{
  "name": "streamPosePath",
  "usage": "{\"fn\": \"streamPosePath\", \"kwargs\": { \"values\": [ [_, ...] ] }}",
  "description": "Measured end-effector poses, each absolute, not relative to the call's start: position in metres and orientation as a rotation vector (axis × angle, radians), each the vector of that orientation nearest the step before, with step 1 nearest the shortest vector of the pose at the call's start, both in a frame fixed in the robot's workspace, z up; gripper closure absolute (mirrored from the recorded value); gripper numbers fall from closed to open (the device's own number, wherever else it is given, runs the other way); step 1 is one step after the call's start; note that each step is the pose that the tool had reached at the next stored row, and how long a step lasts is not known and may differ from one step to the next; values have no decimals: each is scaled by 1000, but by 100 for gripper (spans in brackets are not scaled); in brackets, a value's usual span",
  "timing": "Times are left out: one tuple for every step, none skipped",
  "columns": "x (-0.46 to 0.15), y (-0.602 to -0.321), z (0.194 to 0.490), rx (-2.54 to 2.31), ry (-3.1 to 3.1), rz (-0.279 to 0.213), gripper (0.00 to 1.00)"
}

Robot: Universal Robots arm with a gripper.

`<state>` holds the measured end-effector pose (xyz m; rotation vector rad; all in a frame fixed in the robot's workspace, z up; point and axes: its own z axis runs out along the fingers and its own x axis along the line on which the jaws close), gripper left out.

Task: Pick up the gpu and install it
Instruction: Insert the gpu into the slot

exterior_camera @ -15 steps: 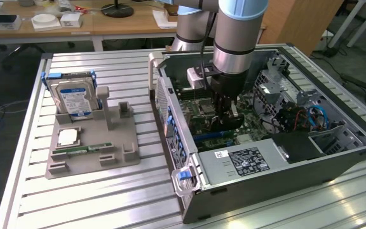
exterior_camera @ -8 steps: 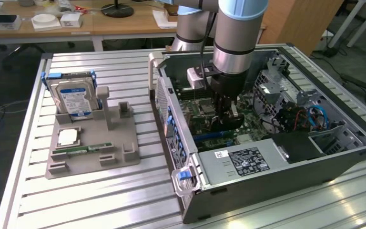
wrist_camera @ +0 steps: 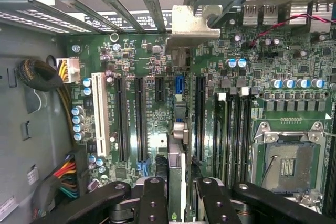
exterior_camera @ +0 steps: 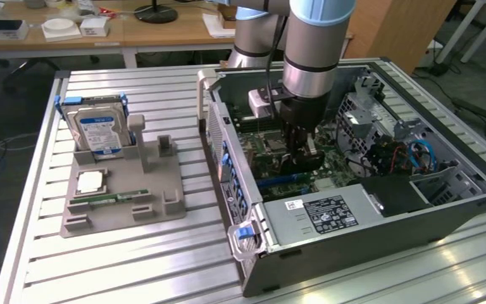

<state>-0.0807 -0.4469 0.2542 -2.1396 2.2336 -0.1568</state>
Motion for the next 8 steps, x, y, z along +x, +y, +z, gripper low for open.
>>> {"fn": "streamPosePath", "kwargs": {
  "values": [
    [-81, -447, 255, -2139, 2233, -157, 74],
    [-81, -447, 255, -2139, 2233, -157, 74],
    [-81, -447, 255, -2139, 2233, -157, 74],
    [-81, -447, 256, -2139, 2233, -158, 74],
    [-81, -447, 255, -2137, 2232, -159, 74],
    [-81, -447, 256, -2136, 2231, -162, 74],
    [-81, -447, 256, -2135, 2229, -164, 74],
    [-81, -447, 256, -2135, 2229, -165, 74]
  ]
}}
